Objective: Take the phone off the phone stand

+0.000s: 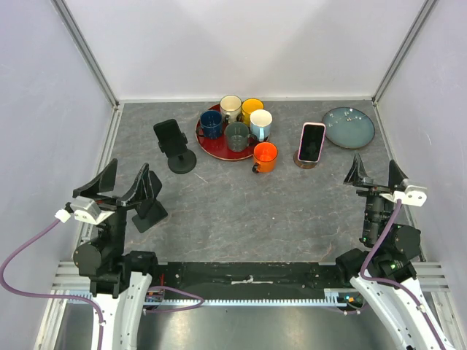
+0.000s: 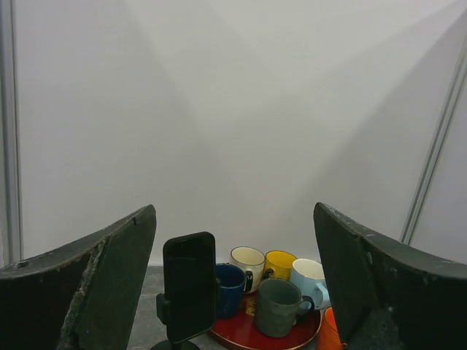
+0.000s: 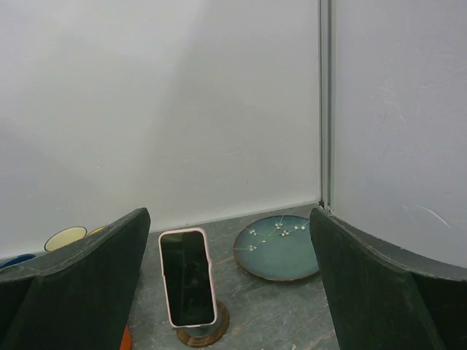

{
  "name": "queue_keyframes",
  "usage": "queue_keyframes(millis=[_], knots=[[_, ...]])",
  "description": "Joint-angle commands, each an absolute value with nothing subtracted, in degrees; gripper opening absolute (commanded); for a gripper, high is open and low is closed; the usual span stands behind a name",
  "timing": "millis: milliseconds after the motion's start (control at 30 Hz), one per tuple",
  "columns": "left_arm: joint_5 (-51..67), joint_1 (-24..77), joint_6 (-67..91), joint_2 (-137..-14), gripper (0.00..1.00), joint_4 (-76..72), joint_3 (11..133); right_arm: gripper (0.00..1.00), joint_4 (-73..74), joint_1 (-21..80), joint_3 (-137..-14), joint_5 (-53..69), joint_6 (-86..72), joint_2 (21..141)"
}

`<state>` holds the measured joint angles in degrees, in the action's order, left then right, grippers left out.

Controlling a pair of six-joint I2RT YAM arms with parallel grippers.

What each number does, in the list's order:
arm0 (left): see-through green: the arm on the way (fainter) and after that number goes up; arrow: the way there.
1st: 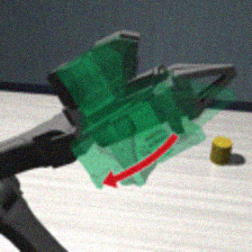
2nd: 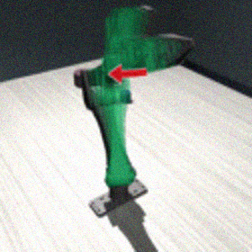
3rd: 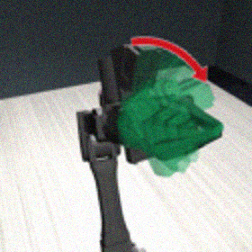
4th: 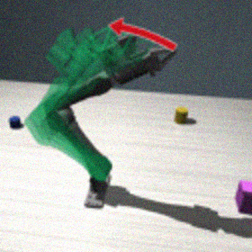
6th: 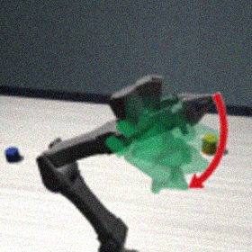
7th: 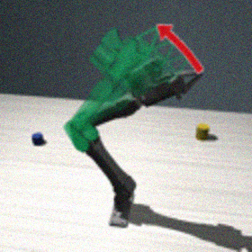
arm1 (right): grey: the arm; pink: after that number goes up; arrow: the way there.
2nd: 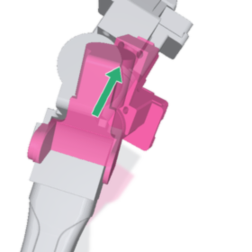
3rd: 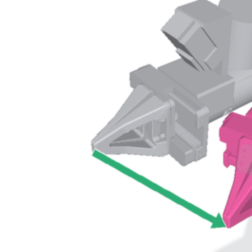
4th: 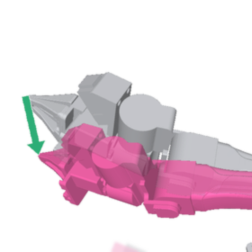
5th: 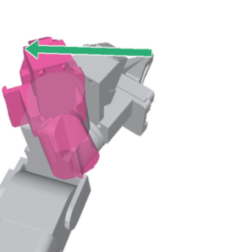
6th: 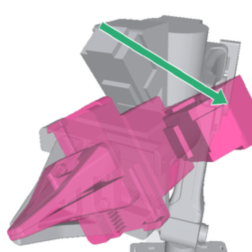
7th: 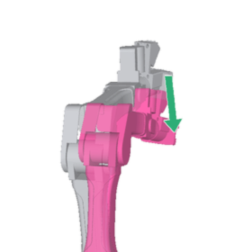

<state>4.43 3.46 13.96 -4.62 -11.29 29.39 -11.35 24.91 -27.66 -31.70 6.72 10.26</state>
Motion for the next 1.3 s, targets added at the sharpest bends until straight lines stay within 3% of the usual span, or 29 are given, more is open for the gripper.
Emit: queue_keyframes(millis=[0,467,800,1267], knots=[[3.78,3.16,14.33,-5.10,0.95,-13.01,29.18,0.98,-11.51,25.05,-29.27,-30.94,6.33,9.67],[3.43,3.16,15.20,-4.66,0.95,-10.82,29.71,0.98,-5.90,25.05,-34.88,-22.77,2.38,14.76],[3.96,4.39,15.56,-2.64,0.95,-3.08,30.59,0.98,7.02,25.05,-48.50,-12.48,-2.80,32.05],[0.18,9.23,11.69,2.28,0.95,3.87,32.08,0.98,17.48,24.96,-63.70,-34.71,-19.33,65.44]])
